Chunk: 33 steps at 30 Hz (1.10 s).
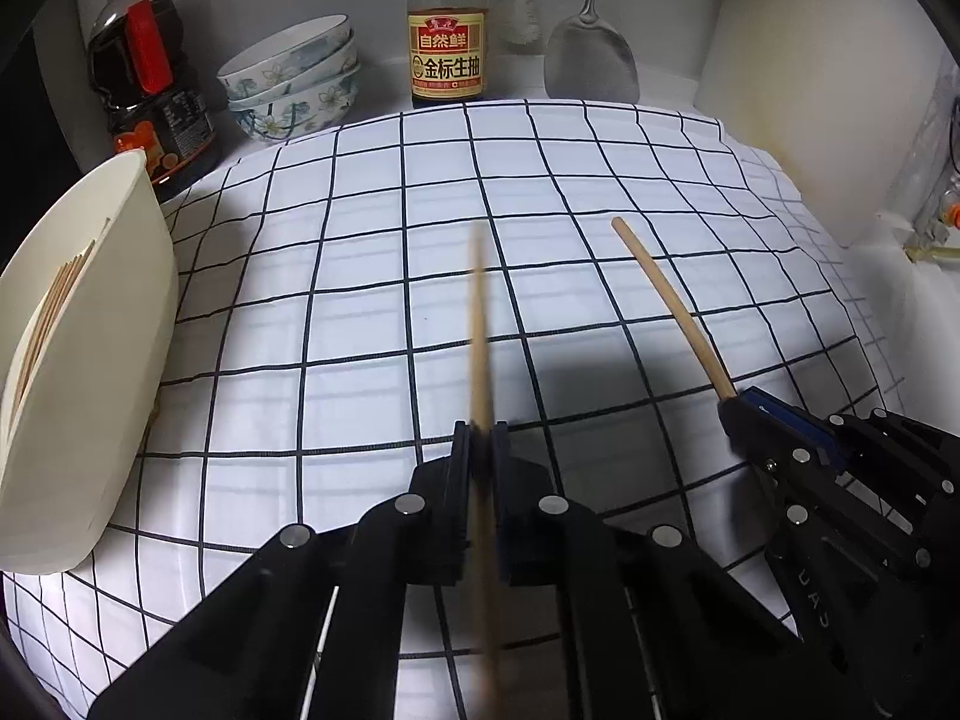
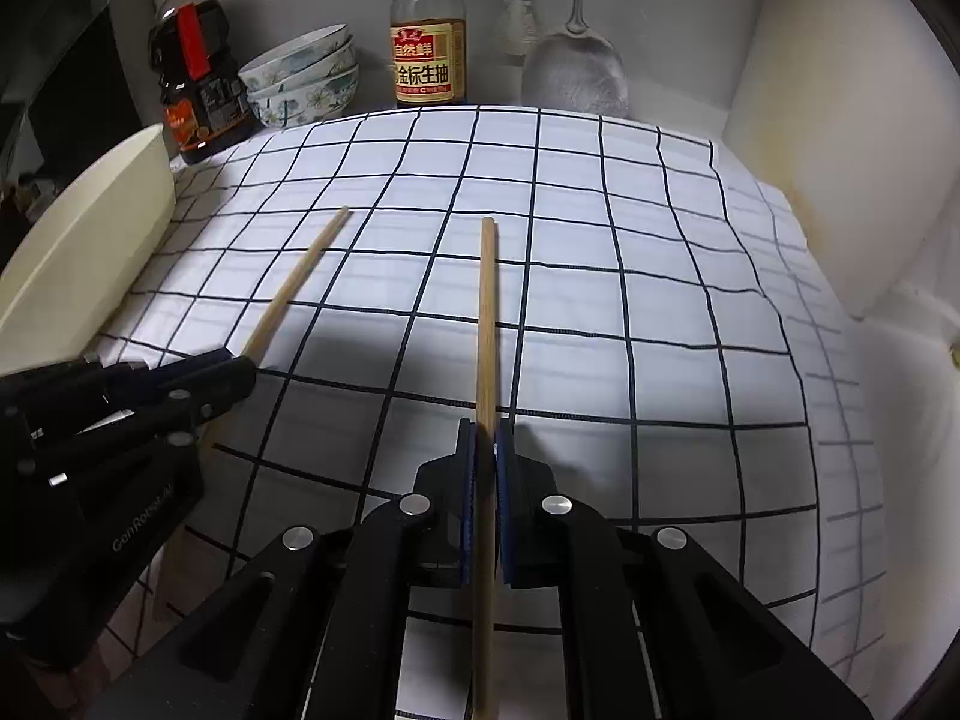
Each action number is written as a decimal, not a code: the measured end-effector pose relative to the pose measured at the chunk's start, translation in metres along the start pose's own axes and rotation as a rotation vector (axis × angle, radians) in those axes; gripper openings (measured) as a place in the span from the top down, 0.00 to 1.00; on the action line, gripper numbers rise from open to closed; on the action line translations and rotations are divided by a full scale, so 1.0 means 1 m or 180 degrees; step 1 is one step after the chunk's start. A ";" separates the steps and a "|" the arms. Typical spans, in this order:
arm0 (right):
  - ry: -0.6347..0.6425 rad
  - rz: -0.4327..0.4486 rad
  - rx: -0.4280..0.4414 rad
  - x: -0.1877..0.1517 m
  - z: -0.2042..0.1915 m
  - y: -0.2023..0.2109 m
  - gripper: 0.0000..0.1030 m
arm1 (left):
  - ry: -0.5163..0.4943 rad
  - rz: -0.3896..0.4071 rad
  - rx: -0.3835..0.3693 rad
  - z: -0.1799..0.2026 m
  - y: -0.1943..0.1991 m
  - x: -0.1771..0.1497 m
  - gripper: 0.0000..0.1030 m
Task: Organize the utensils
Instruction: 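Lift the chopstick with the right tool and carry it over the tray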
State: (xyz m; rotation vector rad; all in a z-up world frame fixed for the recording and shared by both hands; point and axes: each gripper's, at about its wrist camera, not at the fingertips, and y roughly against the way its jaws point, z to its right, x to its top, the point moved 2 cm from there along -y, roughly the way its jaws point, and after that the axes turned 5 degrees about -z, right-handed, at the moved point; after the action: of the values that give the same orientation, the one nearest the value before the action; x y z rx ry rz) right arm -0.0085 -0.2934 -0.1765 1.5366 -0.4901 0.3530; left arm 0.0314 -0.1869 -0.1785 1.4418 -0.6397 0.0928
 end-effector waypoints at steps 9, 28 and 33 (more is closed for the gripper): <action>-0.0243 -0.0012 0.0314 -0.005 0.002 0.019 0.94 | 0.0189 -0.0169 -0.0190 -0.011 0.023 -0.004 0.93; 0.0110 0.0397 0.0841 0.088 -0.155 0.089 0.94 | 0.0587 0.0287 0.0076 -0.177 0.142 0.021 0.93; 0.0247 0.0303 0.0881 0.116 -0.226 0.067 0.94 | 0.0710 0.0287 0.0146 -0.246 0.133 0.024 0.93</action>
State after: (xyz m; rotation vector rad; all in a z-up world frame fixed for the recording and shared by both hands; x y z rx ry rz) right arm 0.0749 -0.0768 -0.0523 1.7628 -0.4684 0.5710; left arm 0.0801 0.0570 -0.0475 1.4223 -0.5213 0.3361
